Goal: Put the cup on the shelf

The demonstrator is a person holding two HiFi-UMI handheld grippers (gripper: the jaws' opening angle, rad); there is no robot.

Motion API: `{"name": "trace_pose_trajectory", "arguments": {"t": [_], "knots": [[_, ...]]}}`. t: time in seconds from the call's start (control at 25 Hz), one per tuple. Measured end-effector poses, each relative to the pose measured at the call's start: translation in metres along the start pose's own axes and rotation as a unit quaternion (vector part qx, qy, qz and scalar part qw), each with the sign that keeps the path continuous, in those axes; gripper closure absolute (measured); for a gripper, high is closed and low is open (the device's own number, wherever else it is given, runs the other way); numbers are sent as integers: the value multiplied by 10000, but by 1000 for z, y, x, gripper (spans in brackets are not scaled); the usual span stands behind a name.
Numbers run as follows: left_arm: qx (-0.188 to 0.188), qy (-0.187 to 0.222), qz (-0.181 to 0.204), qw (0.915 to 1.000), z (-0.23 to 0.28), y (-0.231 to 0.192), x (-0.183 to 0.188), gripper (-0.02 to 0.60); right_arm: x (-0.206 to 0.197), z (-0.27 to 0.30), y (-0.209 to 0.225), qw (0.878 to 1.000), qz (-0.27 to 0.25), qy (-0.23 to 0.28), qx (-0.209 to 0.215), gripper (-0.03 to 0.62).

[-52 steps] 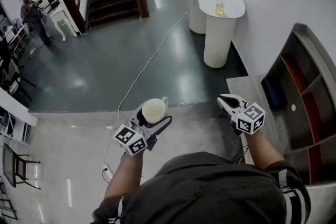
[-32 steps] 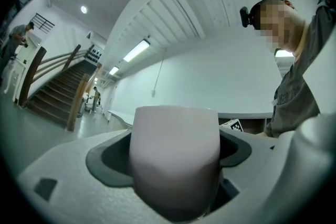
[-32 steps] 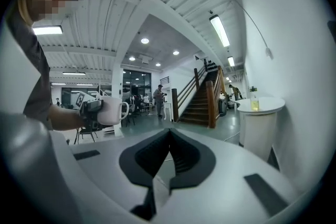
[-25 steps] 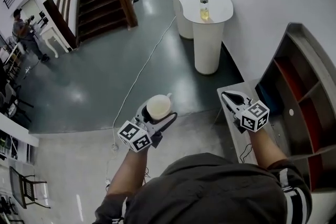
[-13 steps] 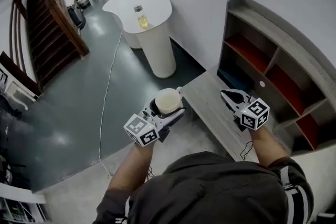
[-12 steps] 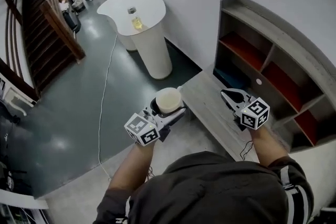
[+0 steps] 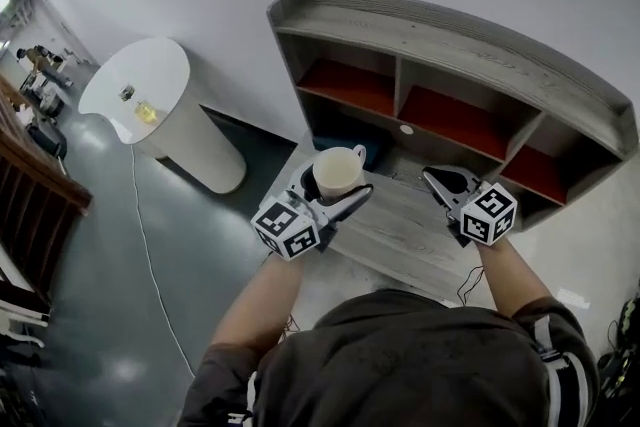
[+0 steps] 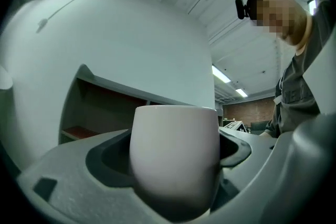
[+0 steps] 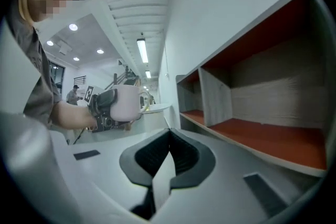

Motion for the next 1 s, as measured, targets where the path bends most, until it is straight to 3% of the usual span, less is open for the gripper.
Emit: {"name": "trace_pose_trajectory", "arguments": {"t": [0.2,0.36,0.68,1.0], "knots": [[-695,-275,-50,9972,89,9,-17,147,-15,-59,33,9971,139,-79,-744,602],[-972,-371,-31,9946,147,14,-28,147,-24,-97,49,9931,202,-122,-1148,602],[-1043,-457,203,9933,238,17,-49,147,-47,-156,68,9845,400,-235,-1689,602],[-713,-568,360,9952,293,3,-65,147,-66,-186,85,9788,571,-288,-1945,602]]}}
Point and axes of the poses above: the fingertips, and each gripper's own axes: z forward along the fingers, y to its right, x out of its top, the point moved 5 cm from there along -z, backward along the fingers, and after that the axes turned 12 degrees about -z, right-handed, at the moved point
